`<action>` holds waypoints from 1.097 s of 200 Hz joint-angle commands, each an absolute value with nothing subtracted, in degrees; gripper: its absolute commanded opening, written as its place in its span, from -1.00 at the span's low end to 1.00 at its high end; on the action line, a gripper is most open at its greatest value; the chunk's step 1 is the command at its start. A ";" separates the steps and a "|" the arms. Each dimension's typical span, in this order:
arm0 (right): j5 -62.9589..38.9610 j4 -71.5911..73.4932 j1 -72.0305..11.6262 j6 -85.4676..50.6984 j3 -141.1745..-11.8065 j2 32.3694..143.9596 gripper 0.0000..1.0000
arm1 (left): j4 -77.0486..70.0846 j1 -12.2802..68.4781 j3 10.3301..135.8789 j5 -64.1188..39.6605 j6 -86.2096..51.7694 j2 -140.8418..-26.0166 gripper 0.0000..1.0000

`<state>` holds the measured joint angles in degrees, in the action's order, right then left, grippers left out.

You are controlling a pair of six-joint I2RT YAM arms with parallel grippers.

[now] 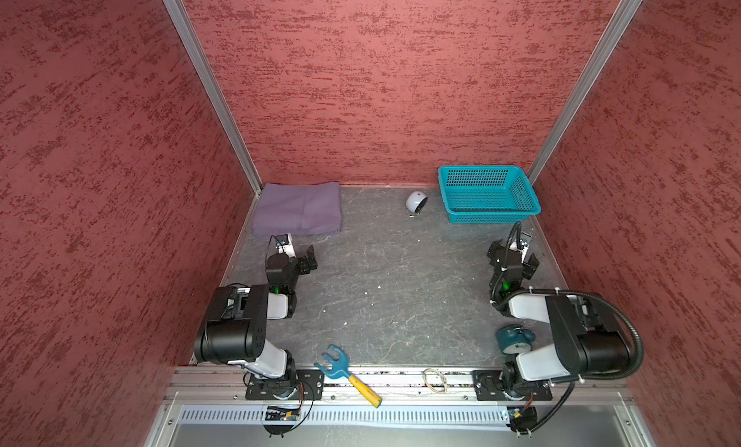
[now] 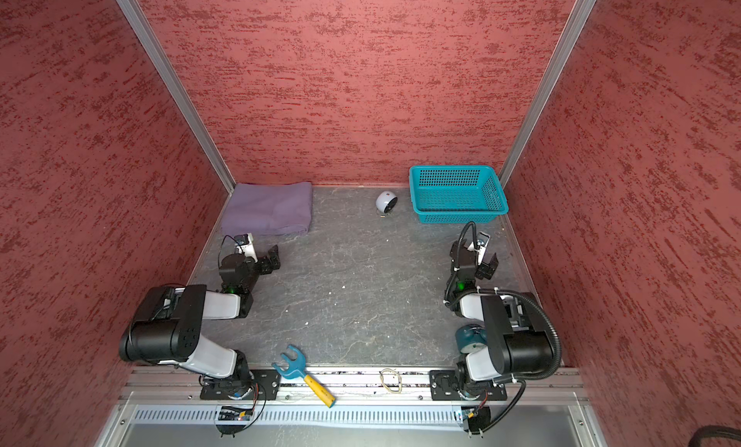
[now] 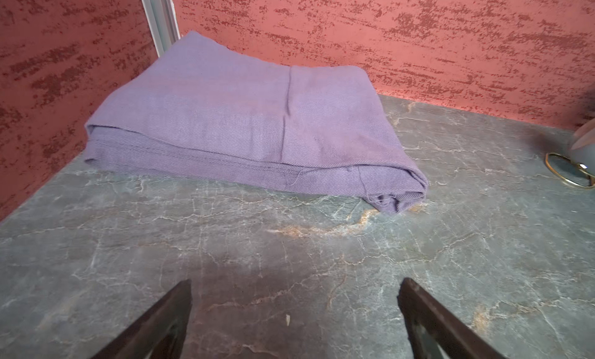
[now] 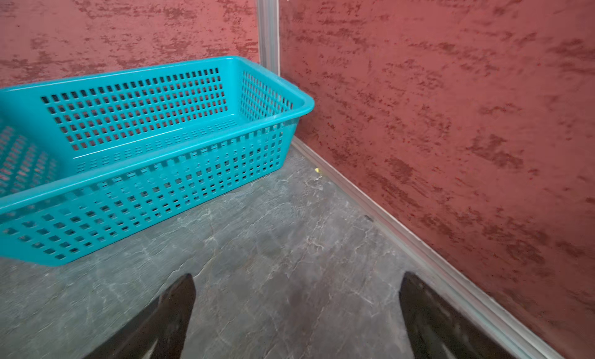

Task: Fold and stack the trousers
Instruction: Reset both arms

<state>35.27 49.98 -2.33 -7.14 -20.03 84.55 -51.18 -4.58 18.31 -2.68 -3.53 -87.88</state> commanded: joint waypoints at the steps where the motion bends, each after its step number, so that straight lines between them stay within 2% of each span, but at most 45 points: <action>1: 23.60 59.70 -0.36 -5.47 -17.19 83.62 0.98 | -54.28 -4.98 19.87 -6.74 -2.11 -87.61 0.99; 23: 9.57 62.54 2.22 -3.69 -16.74 87.18 0.98 | -54.46 -4.97 19.89 -6.86 -2.15 -87.68 0.99; 29: 8.57 69.12 2.58 -2.79 -15.76 89.69 0.98 | -54.55 -5.00 19.78 -6.86 -2.12 -87.71 0.99; 40: 7.73 62.88 3.20 -4.01 -16.73 87.56 0.98 | -54.30 -4.99 19.91 -6.85 -2.15 -87.73 0.99; 49: 7.80 66.66 3.36 -3.72 -16.02 88.87 0.98 | -54.31 -4.92 19.95 -6.70 -2.19 -87.71 0.99; 94: 7.72 65.62 3.41 -3.69 -16.17 88.33 0.98 | -53.68 -4.52 20.26 -5.87 -1.97 -87.71 0.99; 128: 7.18 66.00 2.83 -2.76 -15.85 88.21 0.98 | -51.69 -1.07 21.39 -0.21 0.54 -87.86 0.99; 219: 6.41 65.25 2.66 -2.37 -16.46 88.46 0.98 | -50.93 -1.78 21.80 -1.93 0.19 -87.89 0.99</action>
<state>7.64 63.05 2.94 -3.92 -16.36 88.51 -51.24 -1.65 21.12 -2.48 -0.71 -87.85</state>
